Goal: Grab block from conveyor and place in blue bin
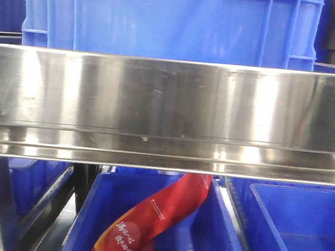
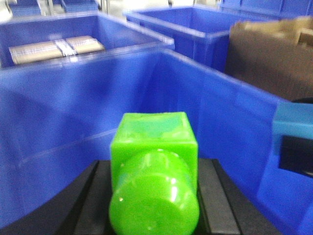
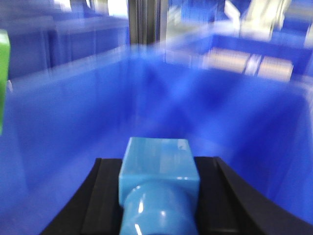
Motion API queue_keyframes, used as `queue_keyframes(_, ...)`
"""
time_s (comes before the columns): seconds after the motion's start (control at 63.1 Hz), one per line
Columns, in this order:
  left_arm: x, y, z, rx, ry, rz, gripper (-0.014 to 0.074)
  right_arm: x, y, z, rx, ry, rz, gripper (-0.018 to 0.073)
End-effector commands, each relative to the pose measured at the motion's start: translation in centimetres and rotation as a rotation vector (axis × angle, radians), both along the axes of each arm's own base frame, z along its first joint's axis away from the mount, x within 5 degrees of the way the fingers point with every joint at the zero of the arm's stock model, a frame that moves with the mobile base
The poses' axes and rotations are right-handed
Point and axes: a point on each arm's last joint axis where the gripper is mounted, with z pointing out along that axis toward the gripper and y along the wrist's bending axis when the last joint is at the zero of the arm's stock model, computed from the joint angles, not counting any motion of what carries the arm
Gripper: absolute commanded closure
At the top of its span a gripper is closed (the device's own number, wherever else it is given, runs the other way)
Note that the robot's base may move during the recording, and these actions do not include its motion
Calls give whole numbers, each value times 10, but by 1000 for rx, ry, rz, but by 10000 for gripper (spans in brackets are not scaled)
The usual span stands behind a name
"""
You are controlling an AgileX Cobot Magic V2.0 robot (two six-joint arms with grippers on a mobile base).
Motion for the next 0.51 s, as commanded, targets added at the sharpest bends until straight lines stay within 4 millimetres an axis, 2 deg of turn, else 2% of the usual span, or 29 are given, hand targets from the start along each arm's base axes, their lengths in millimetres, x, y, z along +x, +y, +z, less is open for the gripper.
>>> queue_keyframes(0.0,-2,-1,7,-18,-25,-3,633,0,1,5,17,-28,3,598)
queue_keyframes(0.079,-2,-1,7,-17,-23,-4,496,0,1,6,20,-33,3,424)
queue_keyframes(0.174,-2,-1,6,-15,-19,-5,297,0,1,8,30,-49,3,174)
queue_keyframes(0.254,-2,-2,5,-12,-12,-8,182,0,1,8,34,-55,3,74)
queue_keyframes(0.349,-2,-2,5,-10,-7,-9,120,0,1,8,34,-55,3,54)
queue_keyframes(0.491,-4,-1,6,-11,-10,-10,122,-4,-1,15,44,-73,3,66)
